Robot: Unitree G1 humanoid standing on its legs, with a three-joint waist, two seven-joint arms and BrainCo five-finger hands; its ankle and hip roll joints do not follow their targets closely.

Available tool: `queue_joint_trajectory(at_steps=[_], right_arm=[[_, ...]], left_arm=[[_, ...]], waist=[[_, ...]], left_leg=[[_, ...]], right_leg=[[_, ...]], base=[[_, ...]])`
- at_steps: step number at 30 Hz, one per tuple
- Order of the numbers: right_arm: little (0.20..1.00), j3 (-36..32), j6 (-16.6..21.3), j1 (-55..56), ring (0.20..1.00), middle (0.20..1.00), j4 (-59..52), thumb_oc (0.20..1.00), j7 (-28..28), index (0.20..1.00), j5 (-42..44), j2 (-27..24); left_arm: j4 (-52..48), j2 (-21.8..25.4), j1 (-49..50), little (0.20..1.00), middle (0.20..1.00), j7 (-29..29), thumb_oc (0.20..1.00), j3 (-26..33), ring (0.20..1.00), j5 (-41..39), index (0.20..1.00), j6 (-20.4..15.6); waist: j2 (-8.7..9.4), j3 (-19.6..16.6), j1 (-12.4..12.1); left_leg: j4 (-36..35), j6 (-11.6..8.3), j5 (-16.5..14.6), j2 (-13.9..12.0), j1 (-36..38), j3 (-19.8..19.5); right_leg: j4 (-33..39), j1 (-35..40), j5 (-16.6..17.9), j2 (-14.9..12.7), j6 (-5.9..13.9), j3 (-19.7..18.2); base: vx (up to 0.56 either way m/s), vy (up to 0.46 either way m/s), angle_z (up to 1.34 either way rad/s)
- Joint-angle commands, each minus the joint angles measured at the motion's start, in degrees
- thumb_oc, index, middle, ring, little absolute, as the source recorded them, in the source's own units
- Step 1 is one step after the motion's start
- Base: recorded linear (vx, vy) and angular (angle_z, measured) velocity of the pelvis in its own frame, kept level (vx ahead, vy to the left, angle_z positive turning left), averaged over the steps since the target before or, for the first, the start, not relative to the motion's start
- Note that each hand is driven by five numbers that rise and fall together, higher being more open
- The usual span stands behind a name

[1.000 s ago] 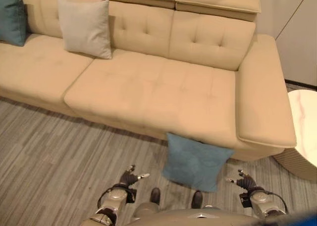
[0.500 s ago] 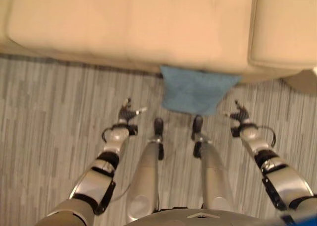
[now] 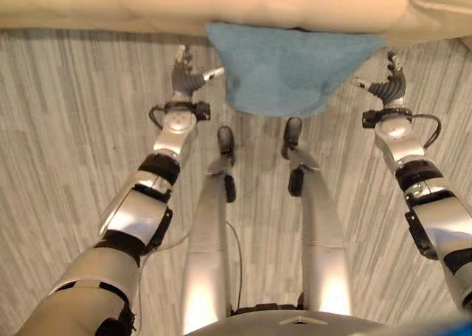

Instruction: Pick up all the scattered cushions and arrange them neatly on the sofa.

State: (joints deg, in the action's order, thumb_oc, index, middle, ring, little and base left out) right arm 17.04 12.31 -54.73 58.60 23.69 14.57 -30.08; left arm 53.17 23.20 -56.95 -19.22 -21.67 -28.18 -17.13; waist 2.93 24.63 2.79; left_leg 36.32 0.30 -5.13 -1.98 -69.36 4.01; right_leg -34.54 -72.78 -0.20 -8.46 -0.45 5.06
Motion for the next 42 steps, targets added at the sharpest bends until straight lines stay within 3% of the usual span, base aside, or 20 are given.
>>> queue_joint_trajectory(at_steps=[1,12,17,27,34,42], right_arm=[[1.000,2.6,2.2,4.8,1.000,1.000,1.5,1.000,1.6,1.000,2.5,-1.0],[1.000,2.8,3.6,3.6,1.000,1.000,0.1,1.000,2.2,1.000,3.8,-2.5],[1.000,3.5,5.8,2.2,1.000,1.000,-1.4,1.000,-1.8,1.000,9.3,-3.3],[1.000,9.6,6.8,-7.6,1.000,1.000,-2.6,1.000,-3.0,1.000,12.3,-3.8],[1.000,15.9,6.3,-15.8,1.000,1.000,-3.1,1.000,-3.7,1.000,13.3,3.6],[1.000,18.8,6.1,-20.3,1.000,1.000,-2.8,1.000,-4.7,1.000,15.6,12.3]], left_arm=[[1.4,-0.9,5.4,1.000,1.000,-1.5,1.000,0.1,1.000,-1.1,1.000,-1.9],[0.3,0.7,1.4,1.000,1.000,-1.6,1.000,-1.9,1.000,-1.7,1.000,-1.9],[0.4,1.3,-1.6,1.000,1.000,-0.5,1.000,-3.7,1.000,-2.0,1.000,-1.9],[0.0,2.0,-8.9,1.000,1.000,-1.5,1.000,-7.6,1.000,-2.4,1.000,-2.3],[-1.5,-2.2,-12.9,1.000,1.000,-2.9,1.000,-9.0,1.000,-4.4,1.000,-3.3],[-2.1,-4.6,-16.5,1.000,1.000,-3.6,1.000,-9.9,1.000,-6.6,1.000,-4.1]], waist=[[-2.53,-7.8,0.4],[-3.47,-7.6,1.2],[-3.53,-7.4,1.6],[-4.17,-4.6,0.9],[-4.29,-1.5,-0.2],[-4.22,-1.6,-0.5]], left_leg=[[2.1,-3.40,-3.3,-0.8,-3.5,-6.7],[5.3,-3.70,-4.1,-1.5,-10.4,-7.0],[7.6,-3.77,-4.4,-1.8,-13.6,-7.4],[15.4,-4.02,-5.4,-2.3,-20.5,-8.9],[17.3,-4.07,-5.5,-2.4,-20.6,-9.1],[18.2,-4.22,-5.2,-2.1,-20.6,-9.7]], right_leg=[[-4.7,0.2,-6.6,-0.7,6.60,-1.1],[-7.9,-7.8,-7.6,0.4,6.44,-1.7],[-10.0,-11.4,-7.8,0.8,6.44,-1.9],[-15.4,-17.2,-8.3,0.3,6.60,-1.9],[-17.7,-17.2,-8.4,0.6,6.61,-1.9],[-19.0,-17.2,-8.4,0.8,6.37,-2.0]], base=[[0.03,-0.097,0.02],[0.04,-0.068,0.00],[0.05,-0.050,-0.02],[0.04,-0.018,-0.01],[0.00,0.001,-0.01],[0.00,0.000,0.00]])
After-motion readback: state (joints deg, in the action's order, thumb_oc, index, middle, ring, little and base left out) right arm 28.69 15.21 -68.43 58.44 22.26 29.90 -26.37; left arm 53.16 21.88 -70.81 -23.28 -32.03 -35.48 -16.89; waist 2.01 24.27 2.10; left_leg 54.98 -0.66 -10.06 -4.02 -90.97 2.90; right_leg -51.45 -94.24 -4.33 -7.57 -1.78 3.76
